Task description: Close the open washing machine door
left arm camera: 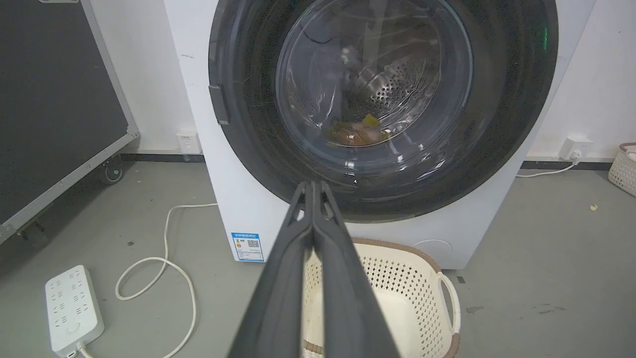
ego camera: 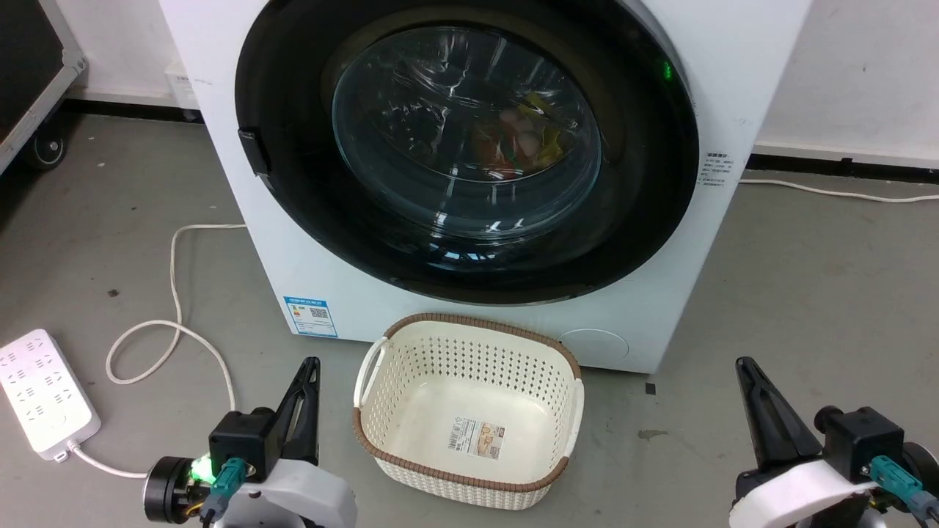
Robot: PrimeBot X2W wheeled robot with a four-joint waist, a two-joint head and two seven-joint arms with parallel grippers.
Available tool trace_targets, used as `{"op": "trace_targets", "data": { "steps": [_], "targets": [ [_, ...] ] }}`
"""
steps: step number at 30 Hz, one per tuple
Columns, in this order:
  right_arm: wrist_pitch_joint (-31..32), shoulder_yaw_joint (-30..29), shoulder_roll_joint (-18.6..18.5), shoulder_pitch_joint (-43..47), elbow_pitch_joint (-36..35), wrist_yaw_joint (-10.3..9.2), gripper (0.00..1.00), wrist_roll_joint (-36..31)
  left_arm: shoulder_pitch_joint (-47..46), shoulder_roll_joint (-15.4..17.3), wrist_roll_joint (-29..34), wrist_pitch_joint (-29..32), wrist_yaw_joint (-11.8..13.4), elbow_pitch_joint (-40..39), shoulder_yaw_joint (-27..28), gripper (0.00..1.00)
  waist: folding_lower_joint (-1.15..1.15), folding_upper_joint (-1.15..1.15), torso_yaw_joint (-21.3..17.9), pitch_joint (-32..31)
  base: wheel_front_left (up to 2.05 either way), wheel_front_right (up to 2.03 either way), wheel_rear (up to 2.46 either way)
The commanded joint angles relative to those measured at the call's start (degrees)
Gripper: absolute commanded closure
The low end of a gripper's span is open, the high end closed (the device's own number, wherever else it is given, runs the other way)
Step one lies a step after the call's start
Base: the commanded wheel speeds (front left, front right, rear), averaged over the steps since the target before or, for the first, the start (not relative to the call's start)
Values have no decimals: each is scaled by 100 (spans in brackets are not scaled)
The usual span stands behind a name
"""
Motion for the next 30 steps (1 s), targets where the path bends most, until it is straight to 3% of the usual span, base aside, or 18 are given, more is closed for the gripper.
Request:
{"op": "trace_targets", "data": {
  "steps": [1, 30],
  "targets": [
    [40, 17, 19, -1, -59, -3, 100, -64, 99, 2, 56, 36, 38, -51, 26, 100, 0, 0, 0, 1, 0, 0, 0],
    [369, 119, 26, -2, -174, -4, 100, -199, 151, 3, 194, 364, 156, -296, 182, 100, 0, 0, -2, 23, 0, 0, 0]
  ]
}}
